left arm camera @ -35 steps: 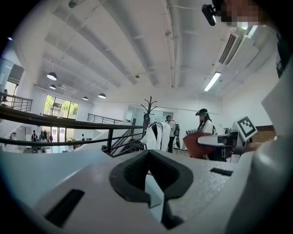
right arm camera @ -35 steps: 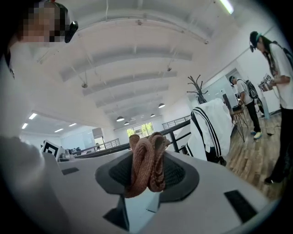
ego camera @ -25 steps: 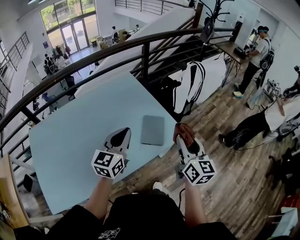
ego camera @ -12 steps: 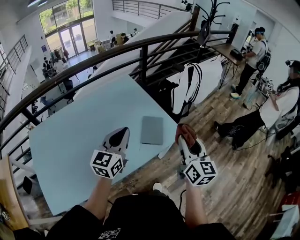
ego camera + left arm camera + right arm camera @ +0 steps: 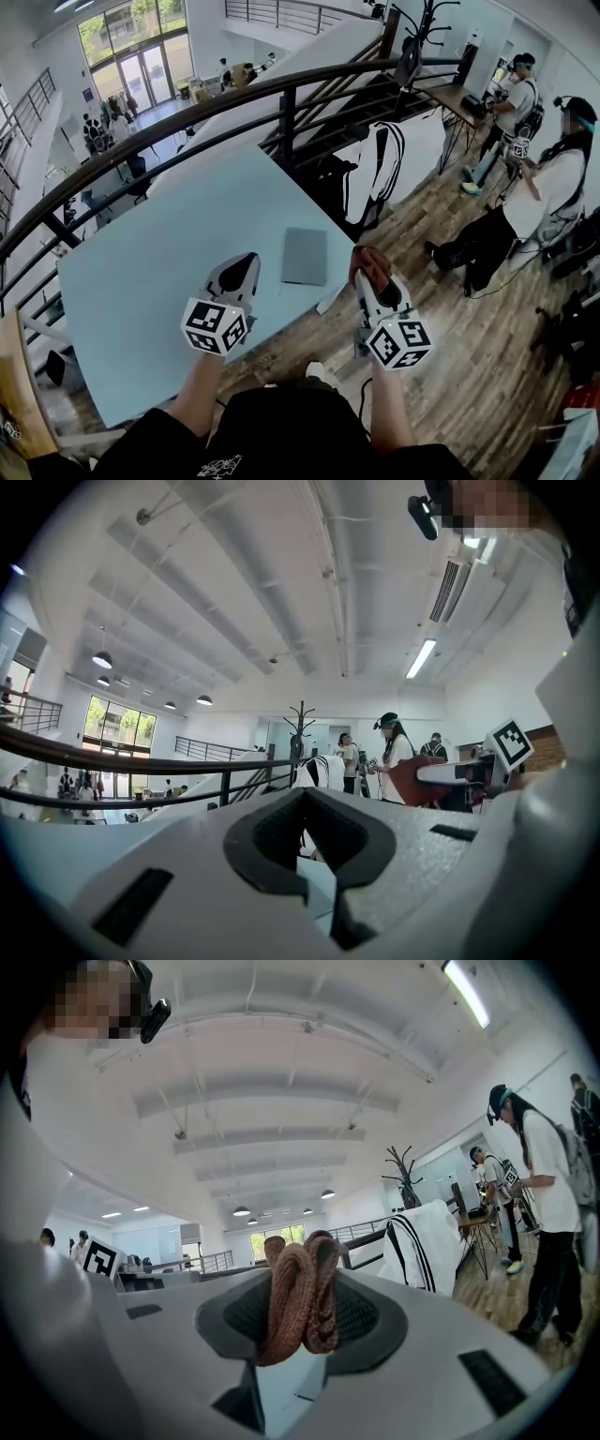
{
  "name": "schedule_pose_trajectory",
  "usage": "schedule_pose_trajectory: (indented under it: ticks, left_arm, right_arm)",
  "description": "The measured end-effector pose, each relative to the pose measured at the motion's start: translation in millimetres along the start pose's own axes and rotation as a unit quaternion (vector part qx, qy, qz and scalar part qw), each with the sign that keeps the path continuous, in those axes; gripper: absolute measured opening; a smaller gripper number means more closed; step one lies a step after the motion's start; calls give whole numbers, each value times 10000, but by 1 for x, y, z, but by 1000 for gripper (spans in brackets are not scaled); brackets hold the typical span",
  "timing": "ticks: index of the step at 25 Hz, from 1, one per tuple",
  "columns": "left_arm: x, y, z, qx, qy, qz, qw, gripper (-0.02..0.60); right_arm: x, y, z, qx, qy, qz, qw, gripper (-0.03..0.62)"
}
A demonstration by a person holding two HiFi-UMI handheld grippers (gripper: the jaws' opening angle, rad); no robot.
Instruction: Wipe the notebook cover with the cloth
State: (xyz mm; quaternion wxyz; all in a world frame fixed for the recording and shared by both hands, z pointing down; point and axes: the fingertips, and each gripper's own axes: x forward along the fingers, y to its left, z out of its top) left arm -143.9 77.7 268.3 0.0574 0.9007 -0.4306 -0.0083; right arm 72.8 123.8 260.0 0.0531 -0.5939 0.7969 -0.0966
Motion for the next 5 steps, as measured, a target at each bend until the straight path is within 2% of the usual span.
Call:
schedule_pose_trajectory:
  ticks: [5]
  left_arm:
    - [0,2,1,9,-6,-9,10000,8]
  right_arm:
    - [3,1,-1,-4,26,-5,10000,144]
